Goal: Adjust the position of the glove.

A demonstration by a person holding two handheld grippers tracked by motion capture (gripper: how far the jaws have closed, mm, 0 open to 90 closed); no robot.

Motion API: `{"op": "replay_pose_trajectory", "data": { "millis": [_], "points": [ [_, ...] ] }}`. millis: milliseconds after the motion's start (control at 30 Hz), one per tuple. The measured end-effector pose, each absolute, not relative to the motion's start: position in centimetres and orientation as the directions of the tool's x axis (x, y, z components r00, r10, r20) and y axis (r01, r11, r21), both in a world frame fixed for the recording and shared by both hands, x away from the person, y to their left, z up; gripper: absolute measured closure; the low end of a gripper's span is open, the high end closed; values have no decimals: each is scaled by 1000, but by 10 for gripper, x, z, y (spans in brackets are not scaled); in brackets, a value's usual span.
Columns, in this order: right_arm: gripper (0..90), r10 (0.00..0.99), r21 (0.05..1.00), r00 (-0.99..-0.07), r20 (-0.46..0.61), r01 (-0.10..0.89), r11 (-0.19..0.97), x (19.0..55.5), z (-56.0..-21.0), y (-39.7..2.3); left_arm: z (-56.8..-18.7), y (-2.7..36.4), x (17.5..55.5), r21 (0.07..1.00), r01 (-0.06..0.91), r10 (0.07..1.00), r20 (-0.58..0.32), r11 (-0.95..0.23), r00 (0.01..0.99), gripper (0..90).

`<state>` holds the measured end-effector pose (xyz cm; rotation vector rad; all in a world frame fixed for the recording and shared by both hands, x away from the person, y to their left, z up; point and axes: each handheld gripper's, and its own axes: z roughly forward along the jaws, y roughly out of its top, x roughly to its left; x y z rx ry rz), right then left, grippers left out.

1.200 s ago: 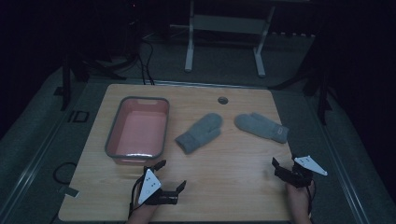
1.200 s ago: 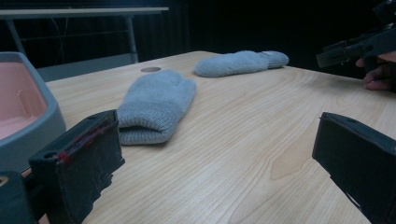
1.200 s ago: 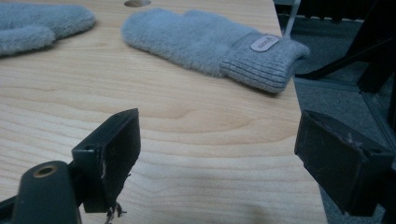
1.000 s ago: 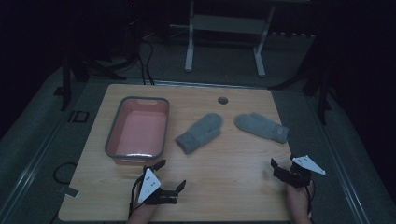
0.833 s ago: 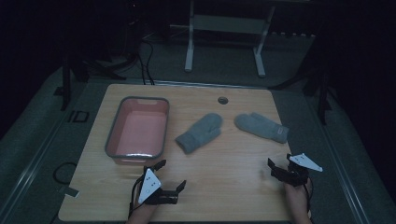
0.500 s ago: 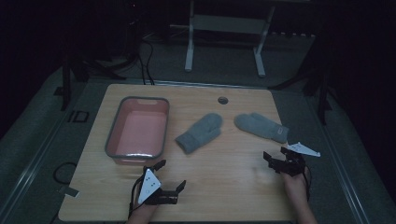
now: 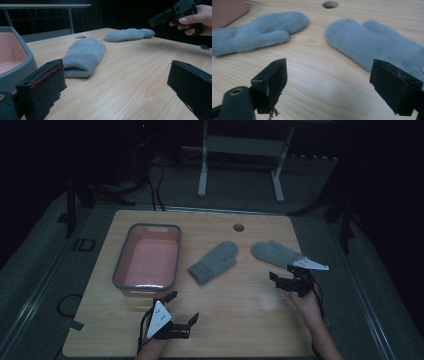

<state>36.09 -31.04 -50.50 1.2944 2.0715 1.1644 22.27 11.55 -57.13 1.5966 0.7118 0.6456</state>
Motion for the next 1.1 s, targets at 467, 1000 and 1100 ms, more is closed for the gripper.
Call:
{"op": "replay_pose_trajectory", "data": {
  "millis": [467,1000,1100],
  "points": [
    [190,808,847,-588,20,440,299,388,-486,-259,-571,116,223,991,88,751,19,-102,661,17],
    [204,735,820,-678,-11,415,395,420,-489,-195,-571,116,223,991,87,748,21,-105,663,17],
    [208,723,815,-691,-18,409,411,426,-492,-183,-571,115,223,991,88,747,19,-103,665,17]
  ]
}}
